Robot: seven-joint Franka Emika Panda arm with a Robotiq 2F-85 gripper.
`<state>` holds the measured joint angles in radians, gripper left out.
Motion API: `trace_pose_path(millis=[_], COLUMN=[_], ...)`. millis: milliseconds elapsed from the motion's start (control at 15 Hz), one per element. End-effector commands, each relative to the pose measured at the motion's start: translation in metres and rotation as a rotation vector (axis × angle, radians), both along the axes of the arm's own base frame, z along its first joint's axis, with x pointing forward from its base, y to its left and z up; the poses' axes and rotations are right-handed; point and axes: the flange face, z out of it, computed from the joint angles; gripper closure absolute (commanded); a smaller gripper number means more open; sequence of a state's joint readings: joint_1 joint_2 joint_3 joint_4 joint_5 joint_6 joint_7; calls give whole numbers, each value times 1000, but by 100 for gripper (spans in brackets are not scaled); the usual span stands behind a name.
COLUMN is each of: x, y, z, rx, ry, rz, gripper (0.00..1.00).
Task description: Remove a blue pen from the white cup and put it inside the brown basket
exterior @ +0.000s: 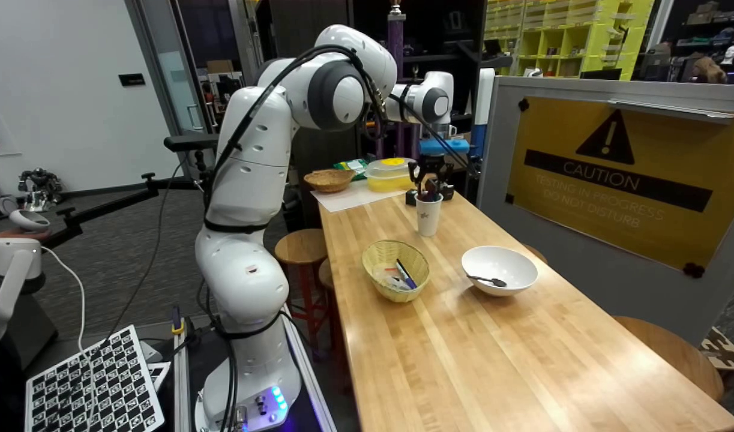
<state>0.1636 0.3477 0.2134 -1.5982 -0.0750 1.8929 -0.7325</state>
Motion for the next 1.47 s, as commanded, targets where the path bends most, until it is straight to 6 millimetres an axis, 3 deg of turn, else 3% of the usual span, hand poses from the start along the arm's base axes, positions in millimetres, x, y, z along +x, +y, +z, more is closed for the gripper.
trace_pose_path(millis=[0,200,333,800,1400], x=[-6,-7,-7,-10,-44], y=[-2,-4,-5,-7,-1], z=[4,6,7,14,84], rx=[7,8,9,16,-21], ry=[4,0,-2,-5,-25], rz=[19,17,16,3,-21], gripper=[69,94,100,97,97])
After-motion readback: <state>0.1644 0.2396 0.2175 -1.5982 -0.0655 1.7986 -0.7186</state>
